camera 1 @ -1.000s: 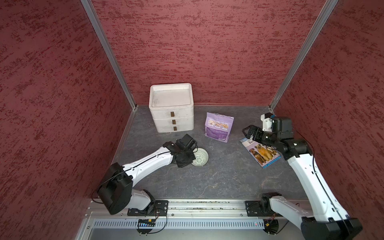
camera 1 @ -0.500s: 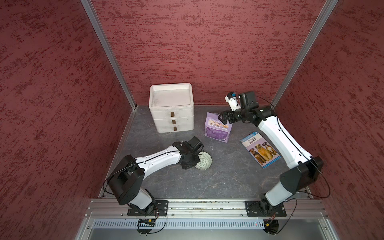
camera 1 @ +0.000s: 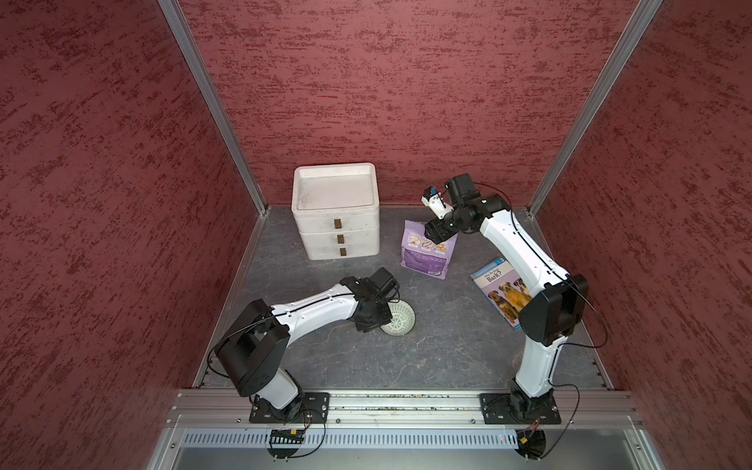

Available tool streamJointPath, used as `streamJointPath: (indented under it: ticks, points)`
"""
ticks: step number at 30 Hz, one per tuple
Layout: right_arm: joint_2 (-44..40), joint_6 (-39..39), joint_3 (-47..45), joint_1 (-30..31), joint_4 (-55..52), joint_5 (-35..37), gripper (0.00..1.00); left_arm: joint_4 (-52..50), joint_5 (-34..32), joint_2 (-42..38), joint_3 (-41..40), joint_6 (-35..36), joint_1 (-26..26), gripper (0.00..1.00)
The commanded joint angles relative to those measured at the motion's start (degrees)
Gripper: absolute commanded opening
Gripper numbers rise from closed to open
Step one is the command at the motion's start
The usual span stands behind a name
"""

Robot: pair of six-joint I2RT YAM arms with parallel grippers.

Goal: Pour the oats into the breakfast bowl
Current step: Place the bowl at the center of the board, then pick up the oats bag from the center of the board.

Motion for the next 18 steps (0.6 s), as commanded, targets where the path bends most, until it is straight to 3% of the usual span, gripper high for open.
streamJointPath:
  ticks: [1, 5, 8, 9, 18]
  points:
    - [1.36, -3.13, 1.48, 0.02, -2.85, 1.51, 0.6, -2.81, -2.04, -4.16, 1.88, 1.55, 0.67, 0.61]
    - [2.9, -1.91, 3.22, 0.04, -3.95, 2.79, 0.31, -6.69, -7.72, -9.38, 2.91, 4.35, 1.5, 0.96]
    - [2.33, 0.81, 5.05, -0.03, -4.95, 3.47, 0.04, -7.4, -10.74, -12.82, 2.18, 6.59, 2.0, 1.0]
    - [1.73, 1.98, 5.57, -0.02, -5.52, 3.44, 0.0, -6.81, -11.52, -13.86, 1.52, 7.55, 2.13, 1.0]
    - [-11.07, 23.05, 3.03, 0.0, -10.46, 4.41, 0.0, -0.86, -13.96, -22.71, -1.04, 9.76, 3.52, 1.0]
